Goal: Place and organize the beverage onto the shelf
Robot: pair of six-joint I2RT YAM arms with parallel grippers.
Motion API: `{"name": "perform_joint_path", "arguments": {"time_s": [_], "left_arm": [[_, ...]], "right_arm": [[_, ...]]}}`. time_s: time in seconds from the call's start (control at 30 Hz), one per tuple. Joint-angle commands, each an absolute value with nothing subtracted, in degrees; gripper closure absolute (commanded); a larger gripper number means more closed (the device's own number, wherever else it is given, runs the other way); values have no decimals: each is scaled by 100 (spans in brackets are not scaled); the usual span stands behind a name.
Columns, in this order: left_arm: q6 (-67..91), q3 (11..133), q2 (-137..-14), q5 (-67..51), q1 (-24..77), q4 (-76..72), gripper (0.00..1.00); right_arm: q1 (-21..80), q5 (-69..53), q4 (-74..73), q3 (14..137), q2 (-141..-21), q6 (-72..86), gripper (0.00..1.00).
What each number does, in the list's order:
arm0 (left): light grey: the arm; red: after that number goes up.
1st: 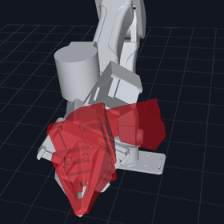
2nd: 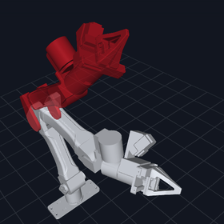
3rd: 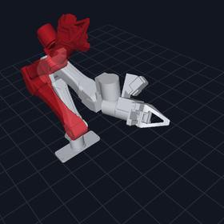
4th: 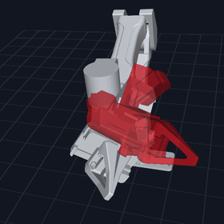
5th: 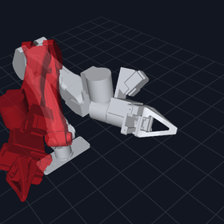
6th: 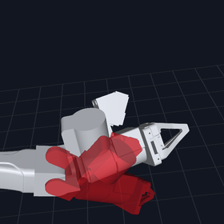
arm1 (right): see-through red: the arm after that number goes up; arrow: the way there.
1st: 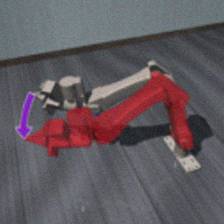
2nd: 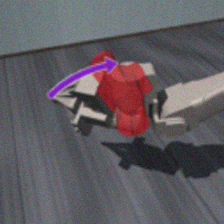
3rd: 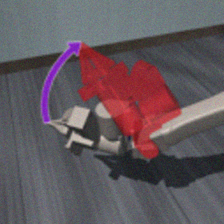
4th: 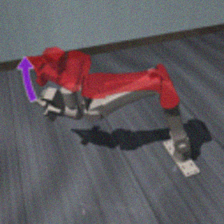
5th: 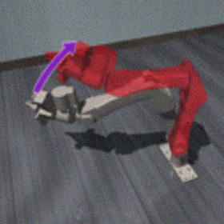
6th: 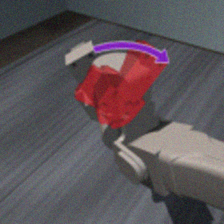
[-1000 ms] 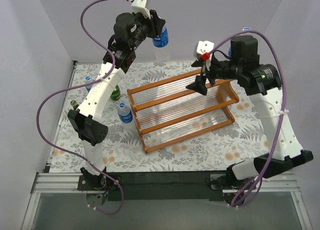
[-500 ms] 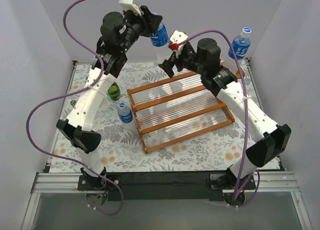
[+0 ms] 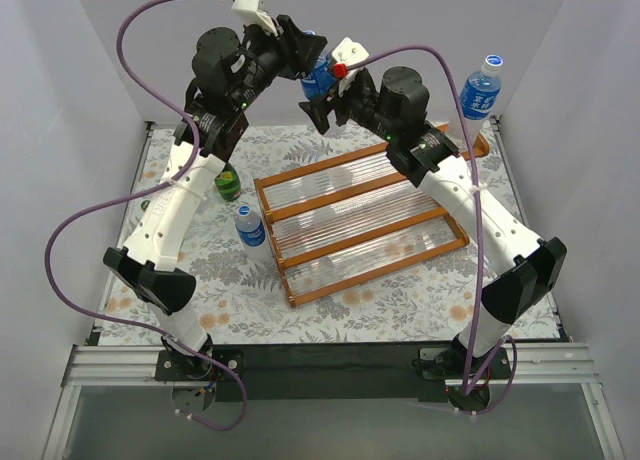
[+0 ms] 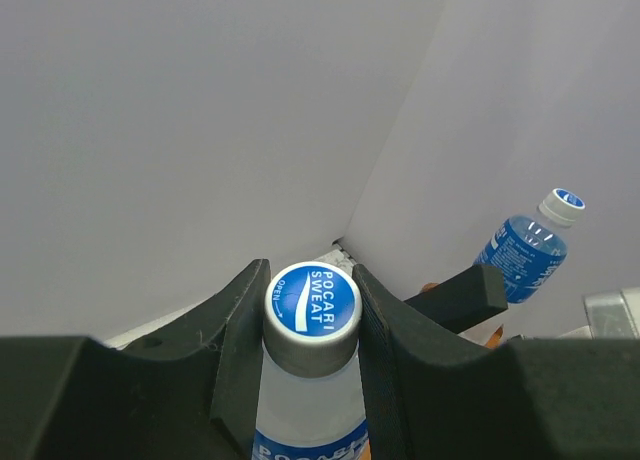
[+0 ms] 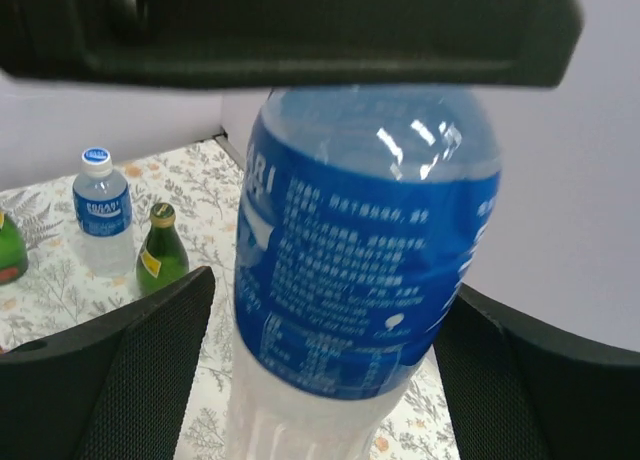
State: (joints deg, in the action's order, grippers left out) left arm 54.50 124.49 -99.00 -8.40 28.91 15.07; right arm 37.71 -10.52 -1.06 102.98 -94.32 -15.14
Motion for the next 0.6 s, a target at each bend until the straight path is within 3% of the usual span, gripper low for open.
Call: {"name": "perform_joint_path", "arguments": {"time_s": [0.0,0.03,0.1,0.13,0.27,0.33,0.4,0.43,0.47,0.5,0.57], "left_arm": [[5643,12569,-9378,-923,2909,756,100],[5669,12560,-9343,-932,2918,756,100],[5695,12533,-9317,-958,2909,756,100],[5695,12516,-9282,-949,2909,756,100],[5800,12393,-9167,-1037,2909,756,100],[5897,12331,-9115,-1098,2909,756,100],[6038,12235,-9018,-1169,2909,756,100],[6125,12226,-8948,-1195,2909,756,95],[6187,12217,-8904,-1221,2909,756,84],[6240,12199,-8869,-1291,2918,756,66],[6389,12208,-8781,-1344,2918,756,51]], "right_arm": [[3858,-809,316,10696,-9536,-1327,11],[3867,-765,308,10722,-9571,-1292,14],[3867,-747,255,10767,-9597,-1248,32],[3867,-782,237,10758,-9589,-1231,49],[3867,-1089,167,10731,-9501,-1187,89],[3867,-1379,132,10731,-9440,-1160,99],[3858,-1642,114,10697,-9326,-1134,99],[3867,-1704,114,10670,-9273,-1116,99],[3867,-1844,114,10653,-9238,-1116,99],[3858,-1898,106,10626,-9142,-1090,99],[3858,-2082,97,10565,-9053,-1055,99]]}}
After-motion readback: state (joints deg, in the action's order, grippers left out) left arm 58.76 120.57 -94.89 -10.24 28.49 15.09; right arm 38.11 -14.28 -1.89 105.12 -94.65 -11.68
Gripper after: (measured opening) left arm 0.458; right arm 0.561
